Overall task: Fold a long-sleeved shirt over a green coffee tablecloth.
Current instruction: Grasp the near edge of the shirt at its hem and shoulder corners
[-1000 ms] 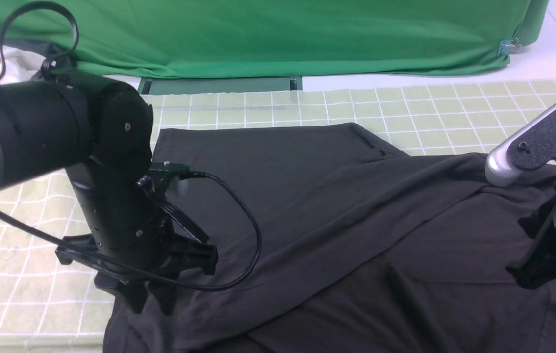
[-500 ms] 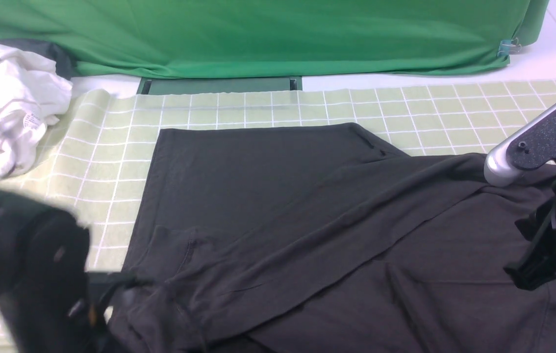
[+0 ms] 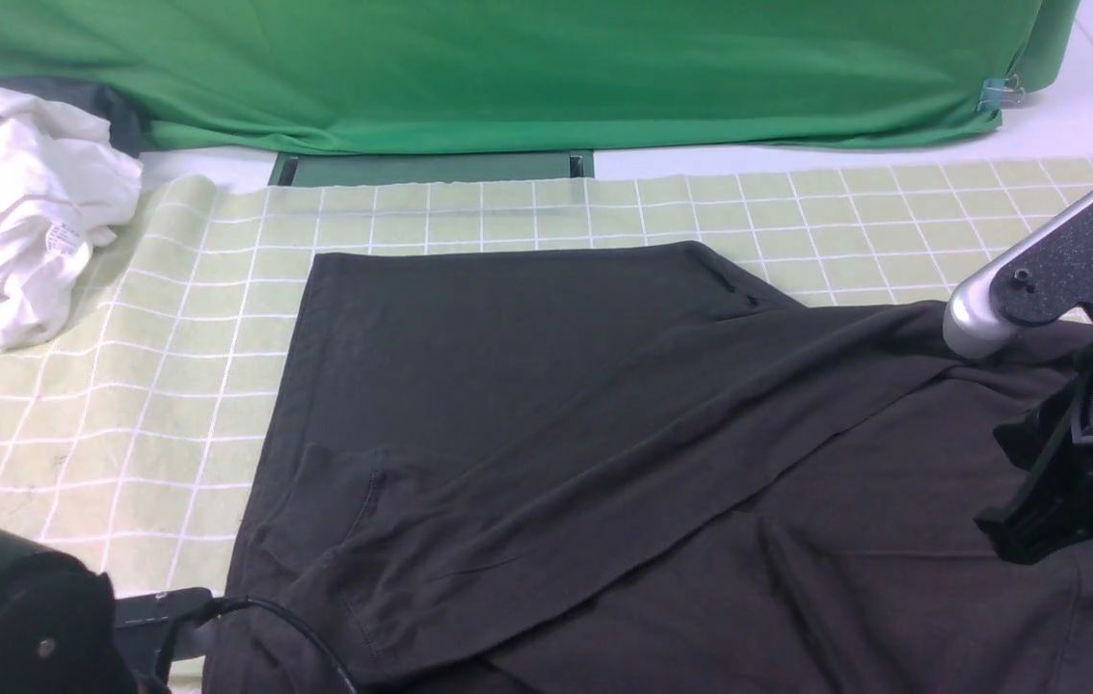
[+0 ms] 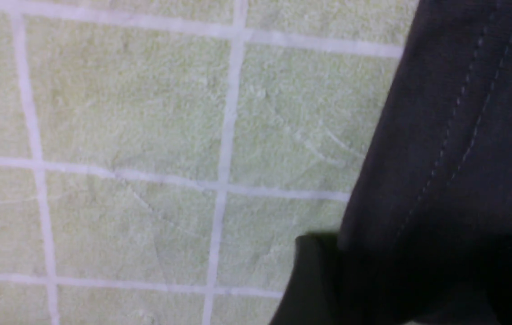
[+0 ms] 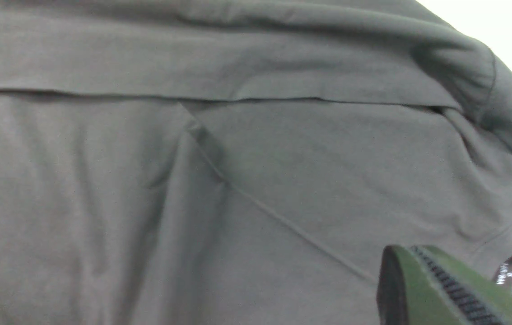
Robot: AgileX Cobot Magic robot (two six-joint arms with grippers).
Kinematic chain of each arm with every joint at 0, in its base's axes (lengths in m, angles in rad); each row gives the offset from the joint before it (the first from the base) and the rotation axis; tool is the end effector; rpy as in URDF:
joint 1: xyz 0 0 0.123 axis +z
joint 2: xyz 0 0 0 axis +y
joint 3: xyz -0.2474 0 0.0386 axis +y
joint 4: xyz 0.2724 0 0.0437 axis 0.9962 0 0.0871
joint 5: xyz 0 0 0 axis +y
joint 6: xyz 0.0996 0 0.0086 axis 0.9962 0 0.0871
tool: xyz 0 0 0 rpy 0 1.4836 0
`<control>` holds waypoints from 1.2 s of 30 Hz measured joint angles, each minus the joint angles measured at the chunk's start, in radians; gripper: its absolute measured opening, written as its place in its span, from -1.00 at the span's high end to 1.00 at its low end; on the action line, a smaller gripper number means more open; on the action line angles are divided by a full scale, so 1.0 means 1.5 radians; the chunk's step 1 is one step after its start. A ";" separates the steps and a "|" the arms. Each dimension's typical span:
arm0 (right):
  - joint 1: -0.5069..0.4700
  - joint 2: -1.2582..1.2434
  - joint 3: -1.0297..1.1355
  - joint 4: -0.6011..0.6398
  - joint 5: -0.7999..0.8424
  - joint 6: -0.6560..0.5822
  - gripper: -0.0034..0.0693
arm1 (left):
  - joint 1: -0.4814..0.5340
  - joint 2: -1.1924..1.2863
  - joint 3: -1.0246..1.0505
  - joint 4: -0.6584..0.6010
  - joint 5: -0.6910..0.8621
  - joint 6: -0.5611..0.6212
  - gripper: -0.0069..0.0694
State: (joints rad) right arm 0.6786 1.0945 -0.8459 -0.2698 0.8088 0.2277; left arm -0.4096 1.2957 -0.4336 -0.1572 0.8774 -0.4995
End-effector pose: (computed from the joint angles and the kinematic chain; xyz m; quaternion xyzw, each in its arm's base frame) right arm 0.2087 0.1435 0.2559 -0.2700 0.9092 0.0201 0.3162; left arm 0.1537 -0.0799 0.0943 0.0973 -0.9927 0.0345 0.0621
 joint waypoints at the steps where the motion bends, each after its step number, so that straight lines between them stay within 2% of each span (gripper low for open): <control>1: 0.000 0.000 0.000 0.005 0.000 -0.001 0.86 | 0.000 0.016 0.000 -0.001 -0.002 0.000 -0.47; 3: 0.000 0.000 0.000 0.016 0.000 -0.011 0.86 | 0.000 0.032 -0.004 -0.003 0.001 0.000 -0.40; 7: 0.000 0.000 0.000 0.040 0.009 -0.056 0.86 | 0.000 0.051 -0.011 -0.010 0.005 0.006 -0.12; 10: 0.000 0.000 0.000 0.097 0.047 -0.148 0.85 | 0.000 0.052 -0.014 -0.014 0.009 0.035 0.45; 13: 0.000 0.000 0.000 0.174 0.085 -0.222 0.84 | 0.000 0.039 -0.017 -0.016 0.011 0.048 0.71; 19: 0.000 0.001 0.011 0.311 0.133 -0.320 0.82 | 0.000 -0.049 -0.046 -0.004 0.091 0.052 0.76; 22: 0.006 0.009 0.031 0.328 0.133 -0.332 0.81 | 0.000 -0.088 -0.059 0.001 0.115 0.049 0.76; 25: 0.041 0.045 0.081 0.332 0.124 -0.330 0.72 | 0.000 -0.142 -0.068 0.019 0.144 0.034 0.76; 29: 0.102 0.103 0.123 0.335 0.078 -0.299 0.43 | 0.000 -0.164 -0.068 0.038 0.157 0.018 0.76; 30: 0.117 0.122 0.129 0.335 0.067 -0.289 0.32 | 0.000 -0.164 -0.068 0.041 0.158 0.017 0.76; 32: 0.144 0.163 0.135 0.332 0.046 -0.257 -0.03 | 0.000 -0.164 -0.068 0.043 0.158 0.013 0.76; 34: 0.159 0.196 0.135 0.331 0.024 -0.239 -0.23 | 0.000 -0.164 -0.068 0.044 0.158 0.012 0.76; 36: 0.169 0.229 0.135 0.330 0.005 -0.229 -0.34 | 0.000 -0.164 -0.068 0.045 0.158 0.010 0.76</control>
State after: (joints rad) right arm 0.9324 1.4384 -0.6437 0.2256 0.8164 -0.1164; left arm -0.4096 1.0496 -0.5357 -0.0900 1.1148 -0.4852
